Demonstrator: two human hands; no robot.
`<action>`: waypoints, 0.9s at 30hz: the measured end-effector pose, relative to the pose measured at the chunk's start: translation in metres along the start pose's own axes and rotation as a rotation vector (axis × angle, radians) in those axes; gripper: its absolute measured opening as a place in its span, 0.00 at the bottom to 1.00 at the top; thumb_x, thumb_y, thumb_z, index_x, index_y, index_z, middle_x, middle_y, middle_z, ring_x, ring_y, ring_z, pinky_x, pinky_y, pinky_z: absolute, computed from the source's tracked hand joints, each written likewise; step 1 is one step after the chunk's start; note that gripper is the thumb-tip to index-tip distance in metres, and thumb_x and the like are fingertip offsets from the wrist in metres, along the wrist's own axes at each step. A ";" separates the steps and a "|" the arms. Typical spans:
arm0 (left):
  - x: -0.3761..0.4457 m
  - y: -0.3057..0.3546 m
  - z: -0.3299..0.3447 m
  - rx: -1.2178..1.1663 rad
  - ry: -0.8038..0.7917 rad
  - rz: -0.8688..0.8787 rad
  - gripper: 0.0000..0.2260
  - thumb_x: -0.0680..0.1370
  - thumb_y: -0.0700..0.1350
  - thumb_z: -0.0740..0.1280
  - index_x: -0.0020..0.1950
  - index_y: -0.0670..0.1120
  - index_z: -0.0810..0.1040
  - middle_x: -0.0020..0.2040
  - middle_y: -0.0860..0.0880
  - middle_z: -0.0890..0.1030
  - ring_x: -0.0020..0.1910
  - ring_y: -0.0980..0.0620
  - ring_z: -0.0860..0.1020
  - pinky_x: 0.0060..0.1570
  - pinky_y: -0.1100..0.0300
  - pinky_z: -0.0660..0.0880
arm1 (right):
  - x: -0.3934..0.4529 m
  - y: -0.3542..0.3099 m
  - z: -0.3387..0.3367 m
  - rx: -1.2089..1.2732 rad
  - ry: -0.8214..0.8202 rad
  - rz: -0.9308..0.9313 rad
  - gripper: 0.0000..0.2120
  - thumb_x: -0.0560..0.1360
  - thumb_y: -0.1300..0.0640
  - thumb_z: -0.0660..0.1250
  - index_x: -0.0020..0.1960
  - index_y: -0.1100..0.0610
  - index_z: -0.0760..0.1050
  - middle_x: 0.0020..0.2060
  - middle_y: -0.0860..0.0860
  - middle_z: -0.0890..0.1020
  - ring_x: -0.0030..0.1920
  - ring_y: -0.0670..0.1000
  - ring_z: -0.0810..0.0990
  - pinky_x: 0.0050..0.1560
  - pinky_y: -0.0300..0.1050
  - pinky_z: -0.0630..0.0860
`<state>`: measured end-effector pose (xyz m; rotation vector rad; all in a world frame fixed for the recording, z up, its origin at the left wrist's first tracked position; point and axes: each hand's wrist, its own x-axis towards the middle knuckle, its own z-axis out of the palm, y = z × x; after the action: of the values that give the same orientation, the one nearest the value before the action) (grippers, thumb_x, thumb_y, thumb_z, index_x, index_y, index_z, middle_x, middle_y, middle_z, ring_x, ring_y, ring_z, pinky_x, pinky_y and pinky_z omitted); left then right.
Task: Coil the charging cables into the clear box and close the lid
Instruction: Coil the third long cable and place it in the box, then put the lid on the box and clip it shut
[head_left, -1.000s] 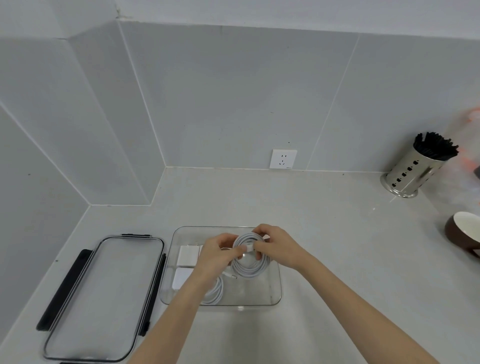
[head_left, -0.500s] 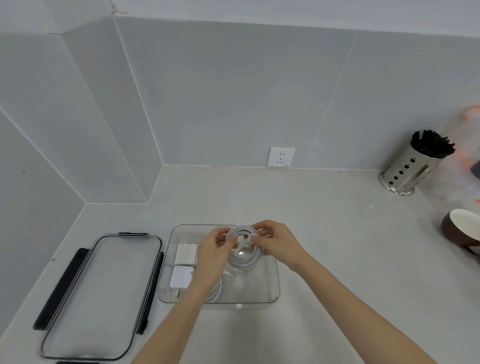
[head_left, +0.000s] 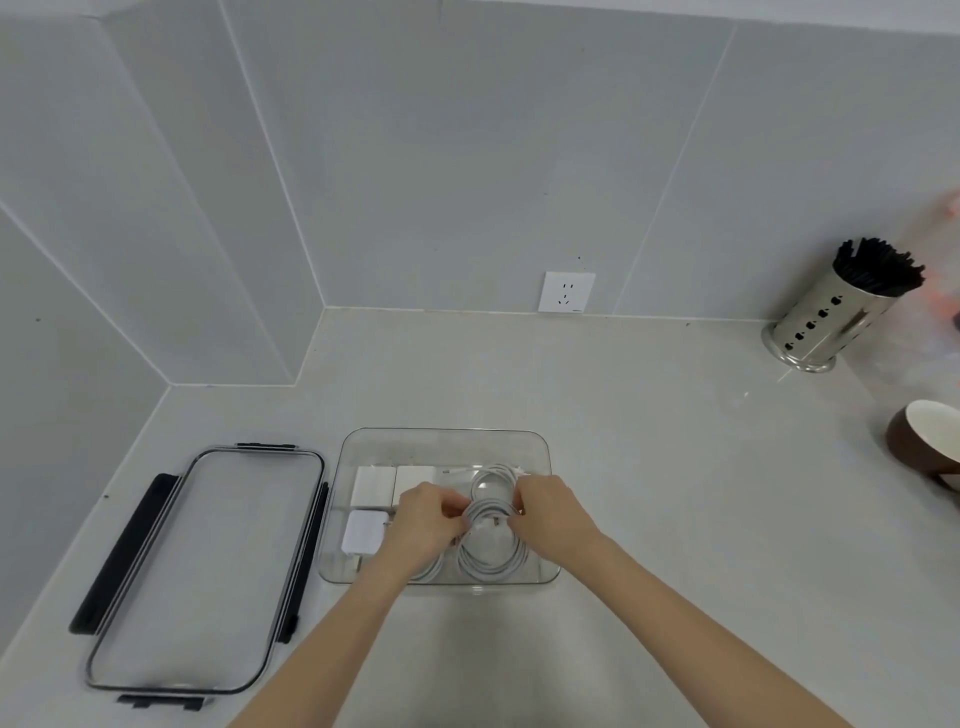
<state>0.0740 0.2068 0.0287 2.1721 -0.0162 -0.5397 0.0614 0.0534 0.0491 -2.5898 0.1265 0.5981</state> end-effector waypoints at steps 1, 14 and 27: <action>0.002 0.001 0.002 0.034 0.004 0.016 0.06 0.72 0.36 0.67 0.45 0.39 0.84 0.33 0.44 0.80 0.31 0.52 0.75 0.45 0.54 0.78 | 0.000 -0.002 0.002 -0.050 0.001 0.001 0.13 0.74 0.66 0.59 0.32 0.58 0.62 0.49 0.61 0.77 0.48 0.57 0.75 0.35 0.40 0.64; 0.013 -0.001 0.020 0.331 0.076 -0.001 0.09 0.72 0.38 0.67 0.49 0.46 0.84 0.49 0.46 0.85 0.53 0.48 0.80 0.50 0.55 0.78 | 0.011 -0.016 0.018 -0.273 -0.073 0.073 0.14 0.73 0.72 0.58 0.58 0.66 0.73 0.58 0.61 0.77 0.59 0.60 0.76 0.55 0.47 0.74; 0.002 -0.013 0.008 0.154 0.138 -0.028 0.11 0.73 0.37 0.66 0.54 0.41 0.81 0.54 0.43 0.83 0.55 0.48 0.79 0.57 0.60 0.74 | 0.012 -0.014 -0.002 -0.213 -0.192 0.011 0.08 0.76 0.69 0.55 0.44 0.65 0.73 0.49 0.64 0.78 0.61 0.59 0.75 0.53 0.46 0.72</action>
<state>0.0702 0.2084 0.0145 2.3585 0.0493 -0.4143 0.0753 0.0650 0.0514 -2.7170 0.0143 0.9048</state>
